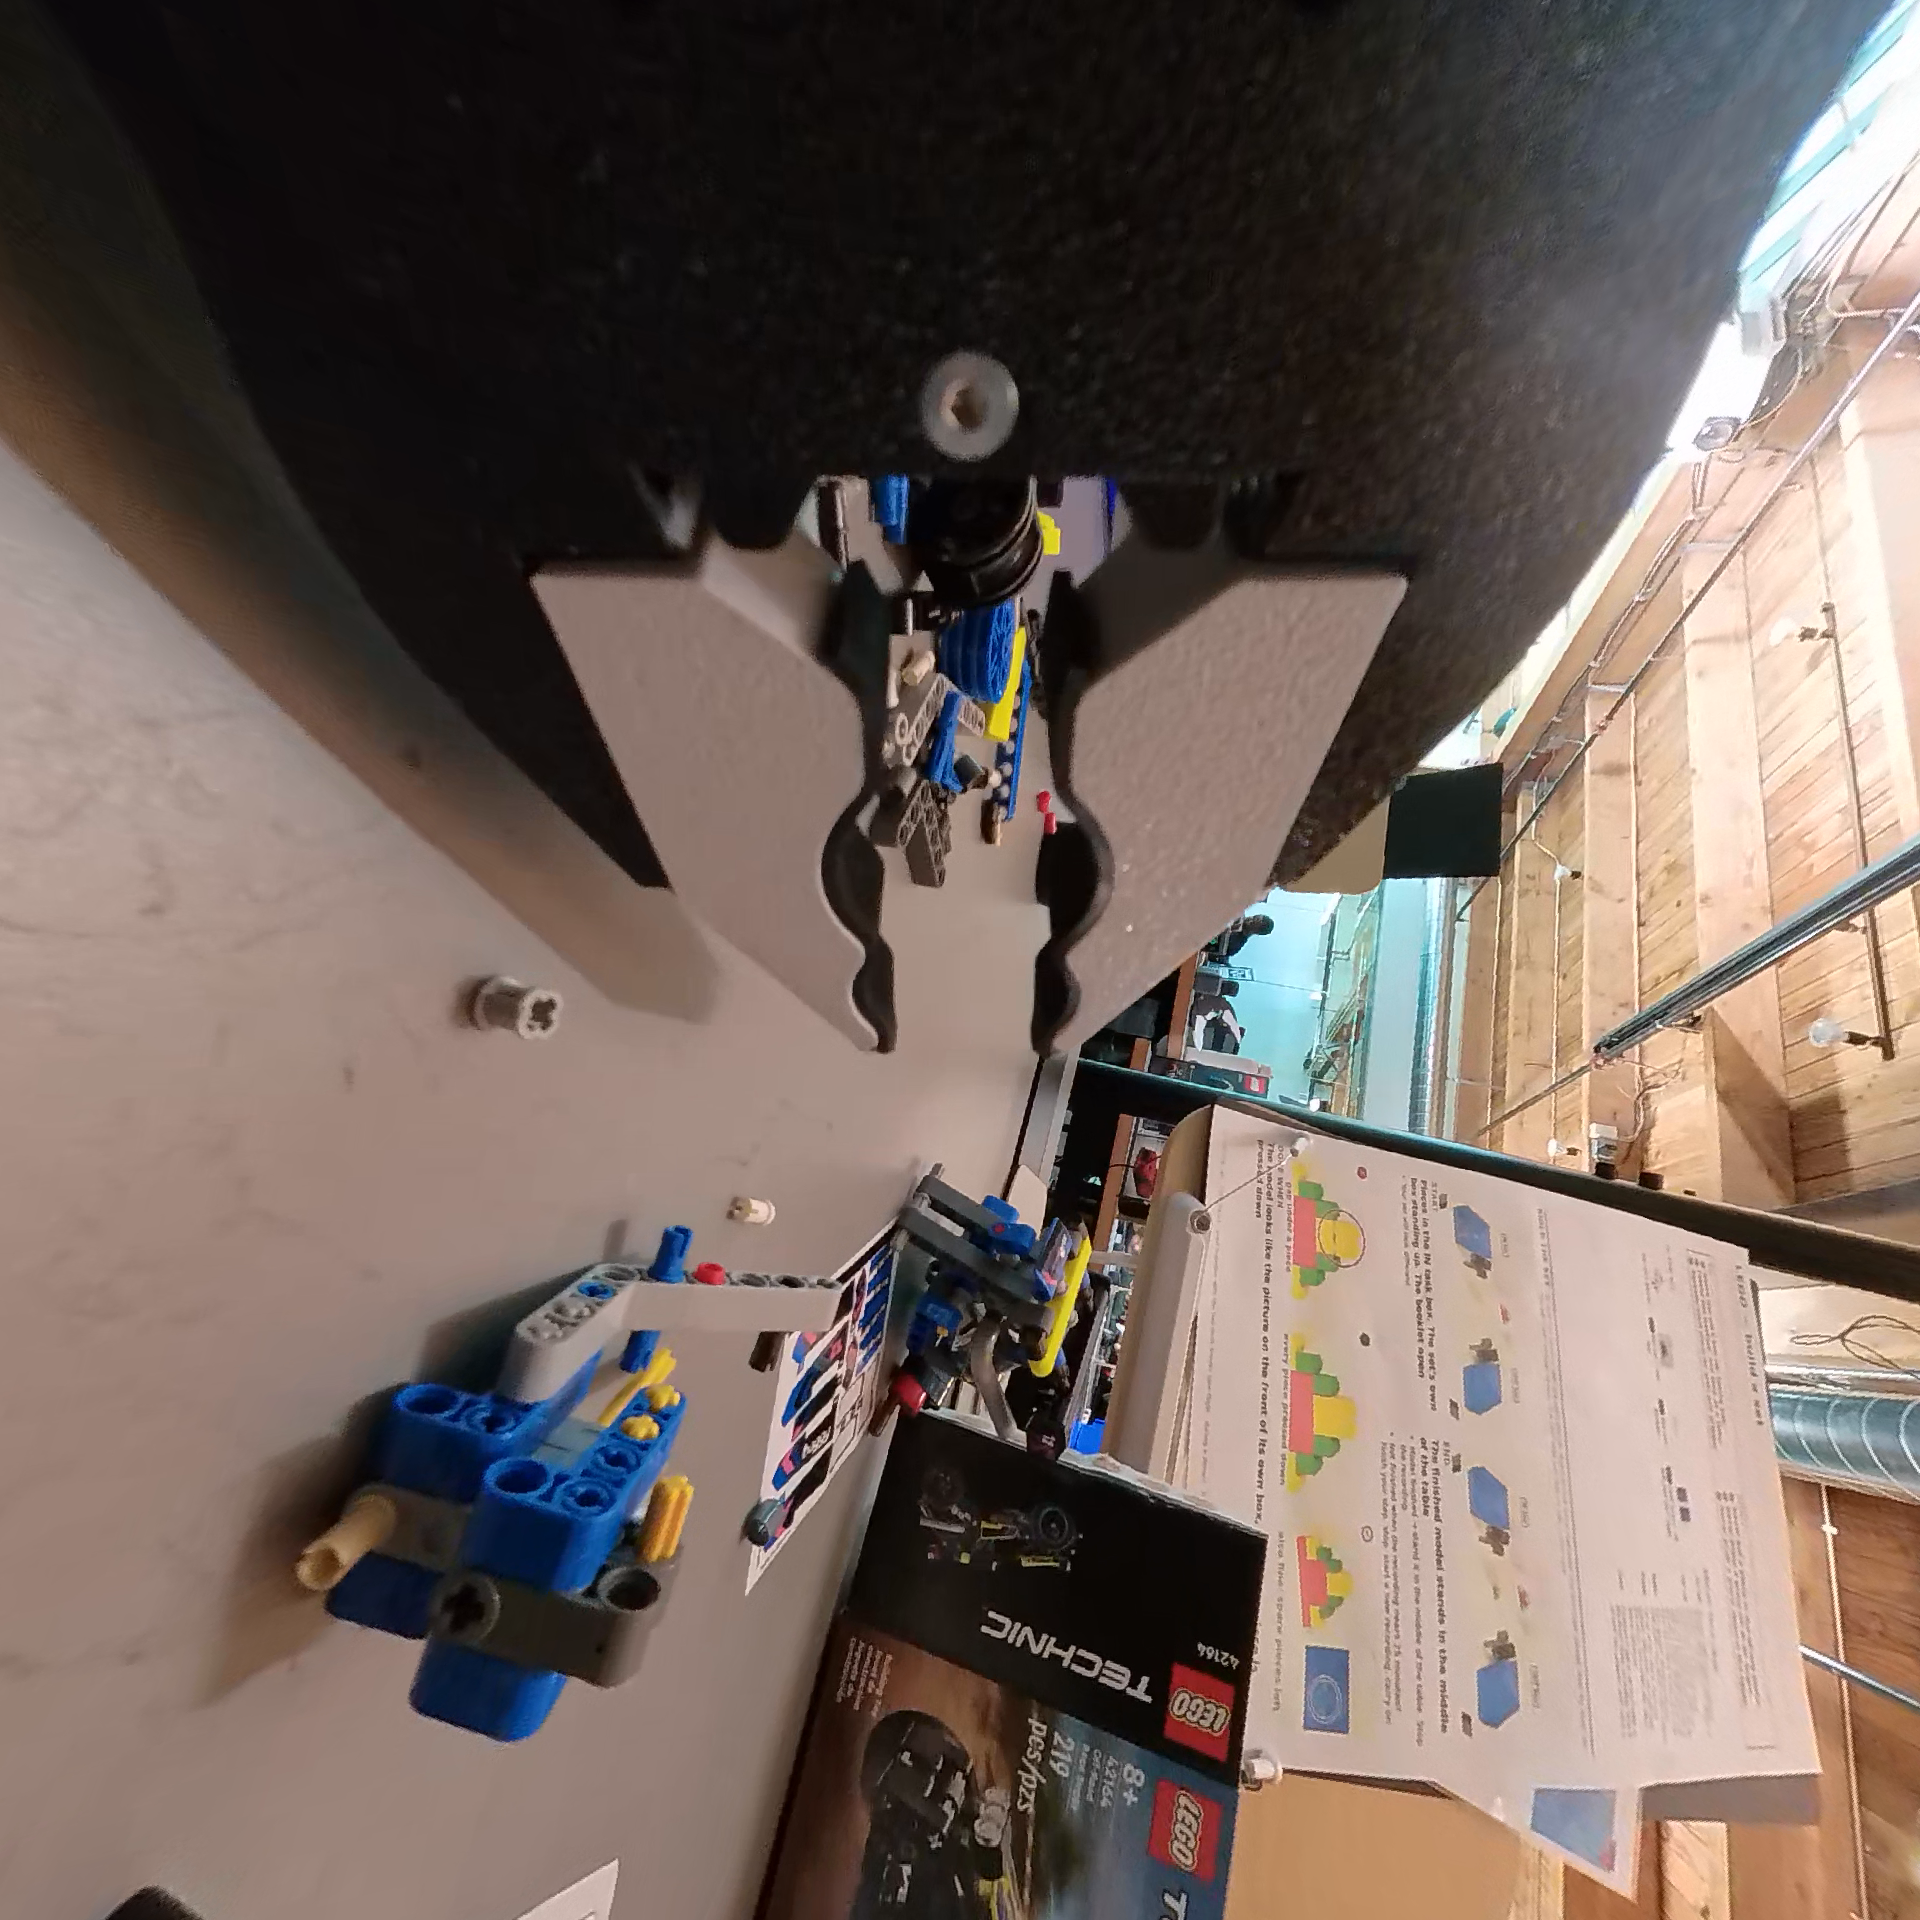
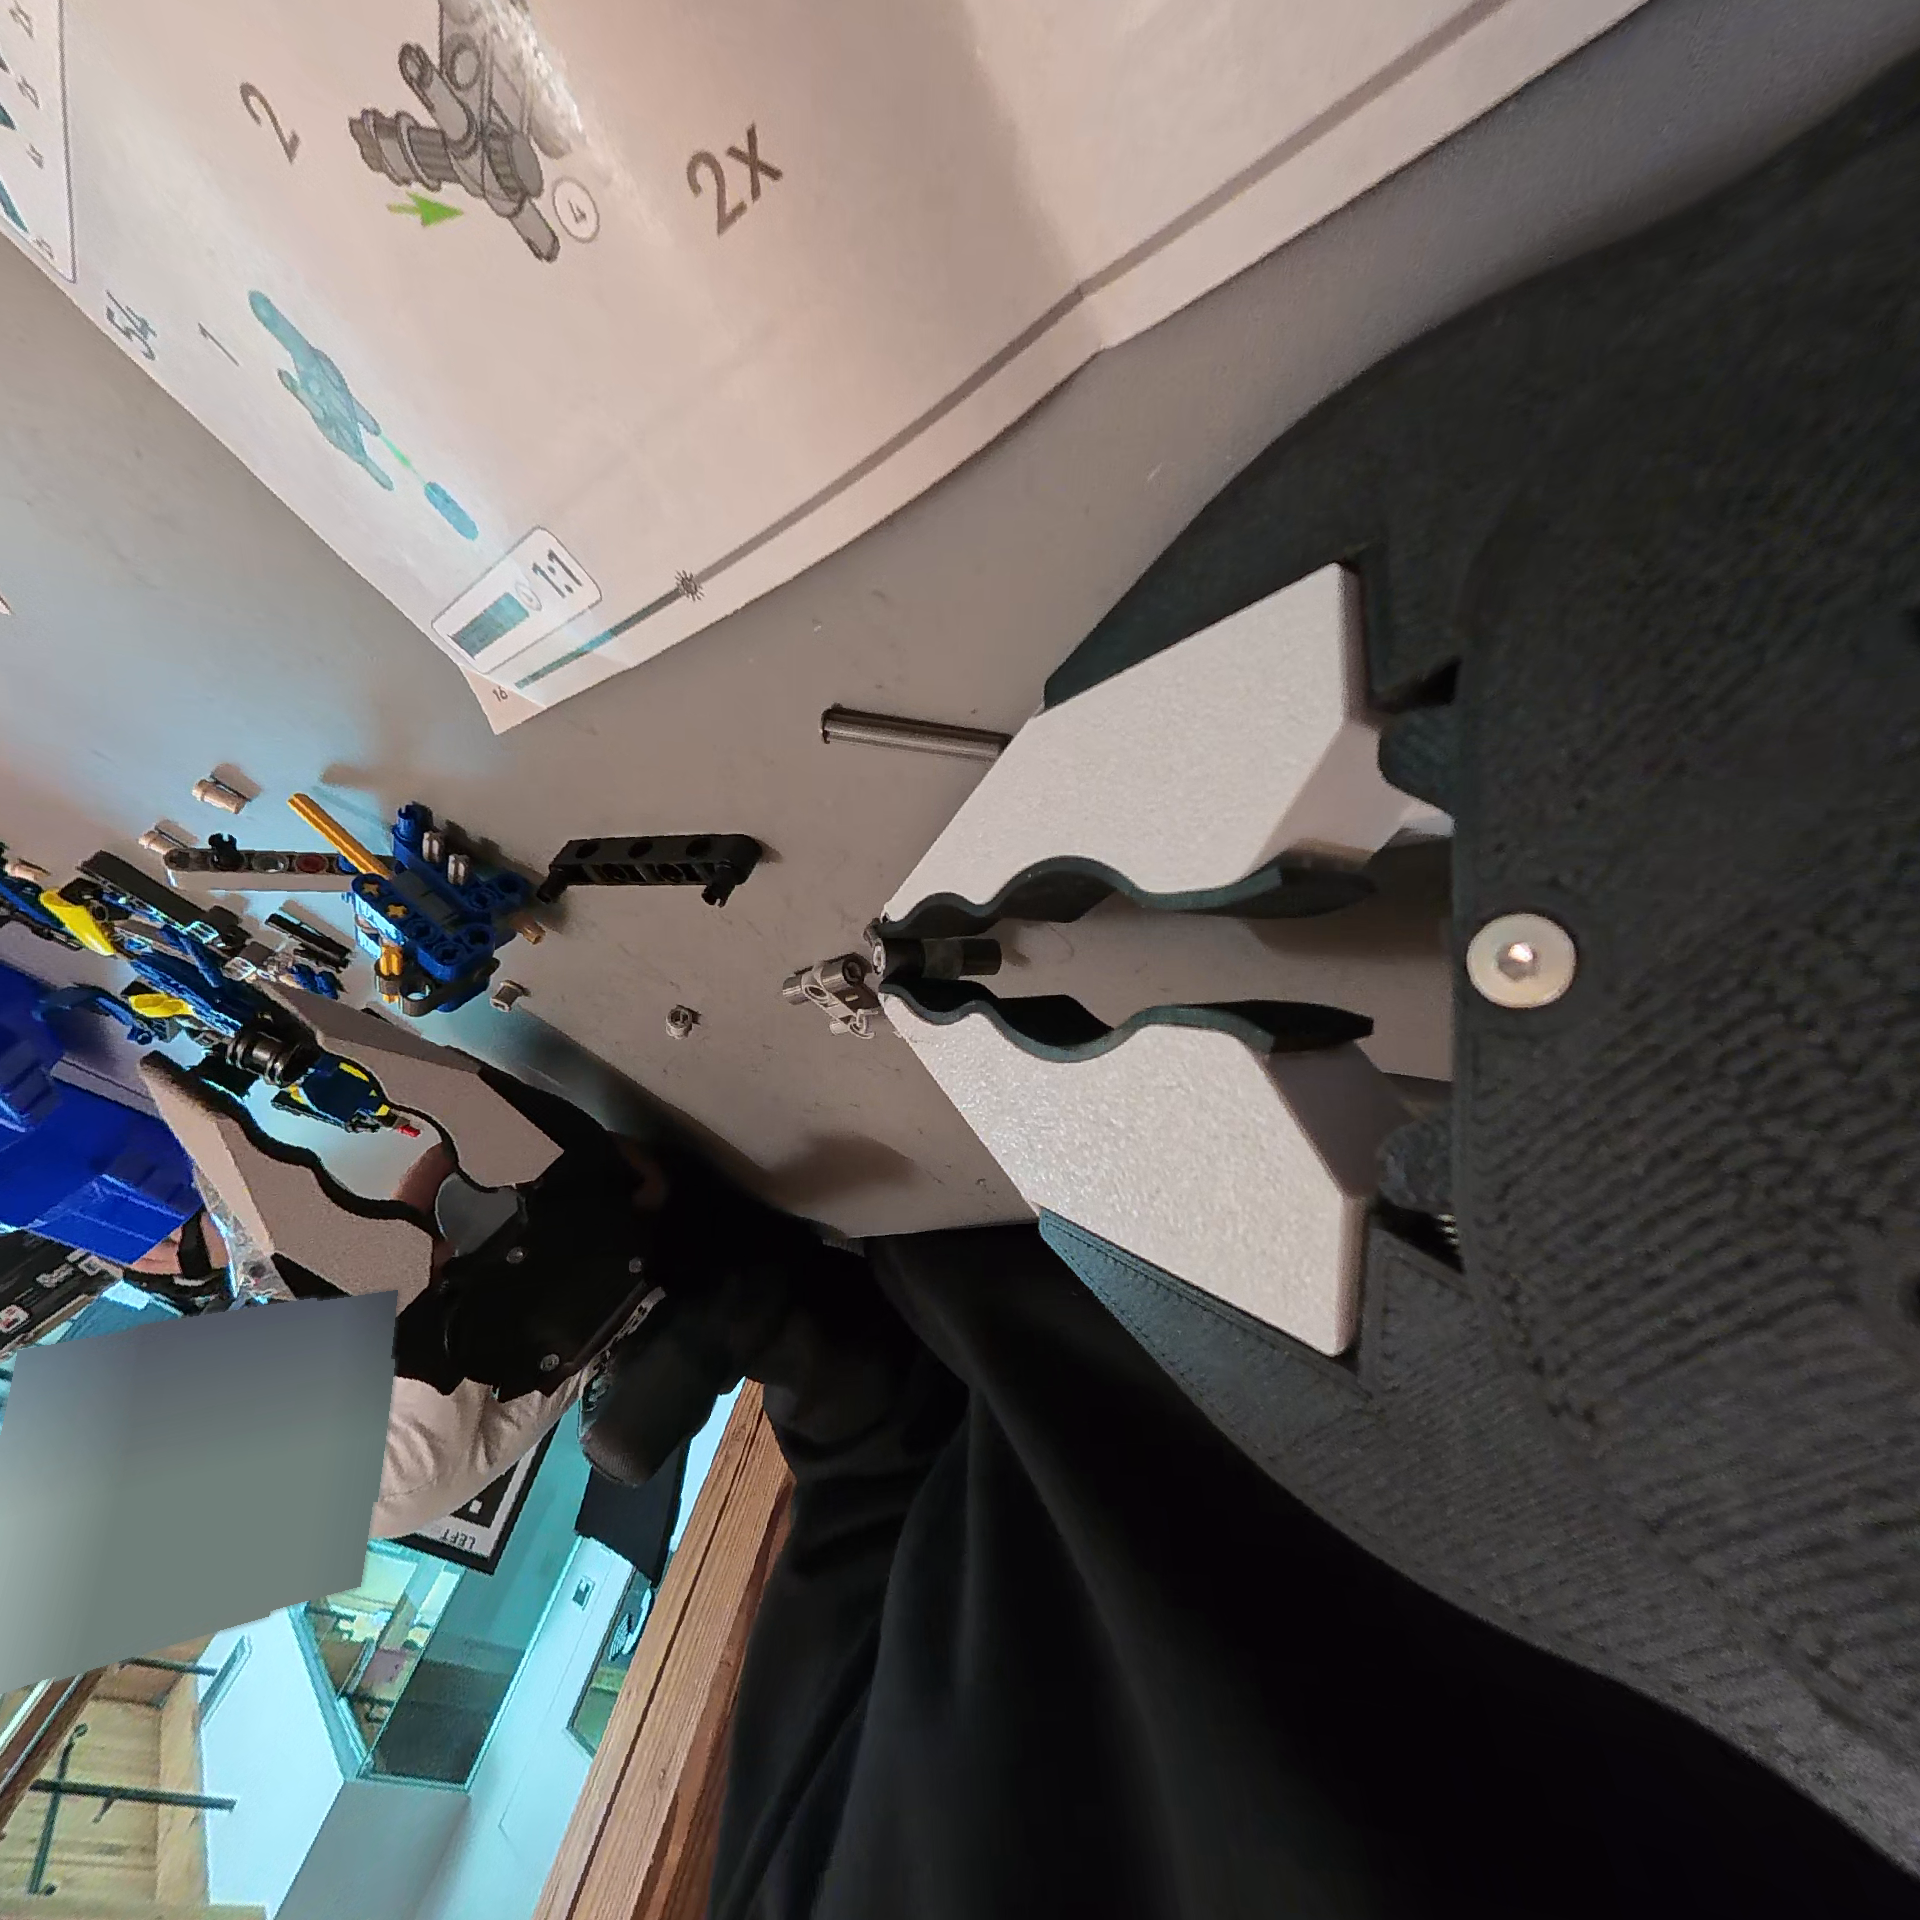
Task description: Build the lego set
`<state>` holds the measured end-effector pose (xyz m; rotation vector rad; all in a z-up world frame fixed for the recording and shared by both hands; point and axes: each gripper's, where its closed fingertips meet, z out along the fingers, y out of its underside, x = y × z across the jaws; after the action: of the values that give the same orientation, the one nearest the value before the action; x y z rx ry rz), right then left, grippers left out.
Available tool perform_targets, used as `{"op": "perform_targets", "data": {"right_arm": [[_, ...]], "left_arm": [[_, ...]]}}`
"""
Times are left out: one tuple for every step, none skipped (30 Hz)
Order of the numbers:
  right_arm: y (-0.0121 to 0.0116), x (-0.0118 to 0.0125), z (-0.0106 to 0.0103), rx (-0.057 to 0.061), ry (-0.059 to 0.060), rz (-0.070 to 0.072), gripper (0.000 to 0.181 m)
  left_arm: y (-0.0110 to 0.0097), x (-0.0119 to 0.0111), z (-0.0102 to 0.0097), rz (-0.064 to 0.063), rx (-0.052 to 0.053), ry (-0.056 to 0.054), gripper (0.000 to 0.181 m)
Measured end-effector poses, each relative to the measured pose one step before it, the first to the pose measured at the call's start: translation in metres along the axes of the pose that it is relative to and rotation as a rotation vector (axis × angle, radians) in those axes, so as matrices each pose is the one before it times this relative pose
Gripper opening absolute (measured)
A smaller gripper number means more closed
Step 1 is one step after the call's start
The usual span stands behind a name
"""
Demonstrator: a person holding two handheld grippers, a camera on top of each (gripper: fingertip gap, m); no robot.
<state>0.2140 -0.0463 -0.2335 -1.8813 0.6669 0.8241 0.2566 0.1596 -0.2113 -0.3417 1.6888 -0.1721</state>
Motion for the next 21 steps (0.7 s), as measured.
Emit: {"op": "perform_targets", "data": {"right_arm": [[-0.00005, 0.00012, 0.00009, -0.0001, 0.0003, 0.0007, 0.005], [0.00005, 0.00008, 0.00004, -0.0008, 0.0001, 0.0009, 0.005], [0.00011, 0.00000, 0.00007, -0.0007, -0.0002, 0.0006, 0.005], [0.00003, 0.00005, 0.00004, 0.0000, -0.0008, 0.0008, 0.005], [-0.00009, -0.00004, -0.00009, 0.0004, -0.0004, 0.0007, 0.005], [0.00008, 0.00002, 0.00002, -0.0002, -0.0002, 0.0004, 0.005], [-0.00005, 0.00009, 0.00002, 0.0002, -0.0001, 0.0005, 0.005], [-0.00001, 0.00003, -0.00007, 0.0002, -0.0005, 0.0007, 0.005], [0.00000, 0.00008, 0.00000, -0.0001, 0.0000, 0.0007, 0.005], [0.00006, 0.00002, 0.00010, -0.0004, -0.0002, 0.0004, 0.005], [0.00001, -0.00002, -0.00008, 0.0002, -0.0001, 0.0002, 0.005], [0.00000, 0.00005, 0.00000, -0.0001, -0.0004, 0.0006, 0.005], [0.00008, 0.00004, 0.00002, -0.0002, -0.0002, 0.0002, 0.005], [-0.00001, -0.00002, 0.00001, 0.0001, -0.0002, 0.0000, 0.005], [-0.00008, 0.00008, -0.00009, 0.0003, 0.0001, 0.0001, 0.005], [0.00001, 0.00001, 0.00000, -0.0001, 0.0001, 0.0002, 0.005], [-0.00002, 0.00001, 0.00008, -0.0002, 0.0001, -0.0001, 0.005], [0.00002, 0.00003, -0.00008, 0.0002, 0.0001, -0.0001, 0.005], [-0.00002, -0.00001, 0.00001, 0.0002, 0.0000, 0.0002, 0.005], [0.00009, 0.00003, 0.00001, -0.0003, -0.0002, 0.0002, 0.005], [-0.00009, -0.00001, -0.00002, 0.0001, -0.0005, 0.0001, 0.005]], "left_arm": [[-0.00021, 0.00023, -0.00005, -0.0014, 0.0022, 0.0017, 0.023], [-0.00025, 0.00006, -0.00016, -0.0016, 0.0023, 0.0009, 0.023], [-0.00025, -0.00004, -0.00023, -0.0021, 0.0028, 0.0008, 0.023], [-0.00030, -0.00016, -0.00020, -0.0023, 0.0032, -0.0001, 0.022], [-0.00036, -0.00049, -0.00023, -0.0029, 0.0031, -0.0014, 0.022], [-0.00039, -0.00035, -0.00032, -0.0032, 0.0034, -0.0007, 0.022], [-0.00029, -0.00005, -0.00012, -0.0026, 0.0029, 0.0006, 0.022], [-0.00020, -0.00016, -0.00010, -0.0012, 0.0018, -0.0003, 0.022], [-0.00032, -0.00031, -0.00018, -0.0003, 0.0020, -0.0013, 0.022], [-0.00052, 0.00001, -0.00029, -0.0005, 0.0032, -0.0001, 0.022], [-0.00037, 0.00008, -0.00013, -0.0003, 0.0026, 0.0008, 0.022], [-0.00017, 0.00001, -0.00011, 0.0001, 0.0013, 0.0000, 0.022], [-0.00027, -0.00004, -0.00008, -0.0004, 0.0018, 0.0000, 0.022], [-0.00040, 0.00030, 0.00004, -0.0015, 0.0025, 0.0027, 0.022], [-0.00003, 0.00055, 0.00016, -0.0015, 0.0008, 0.0035, 0.022], [0.00026, -0.00002, 0.00004, -0.0008, -0.0008, 0.0007, 0.022], [-0.00002, -0.00006, 0.00003, -0.0013, 0.0006, -0.0001, 0.022], [-0.00013, 0.00009, -0.00008, -0.0022, 0.0020, 0.0012, 0.022], [-0.00002, 0.00026, 0.00012, -0.0020, 0.0005, 0.0019, 0.022], [0.00034, 0.00033, 0.00012, -0.0012, -0.0012, 0.0024, 0.022], [0.00028, 0.00035, 0.00013, -0.0002, -0.0012, 0.0022, 0.022]]}}
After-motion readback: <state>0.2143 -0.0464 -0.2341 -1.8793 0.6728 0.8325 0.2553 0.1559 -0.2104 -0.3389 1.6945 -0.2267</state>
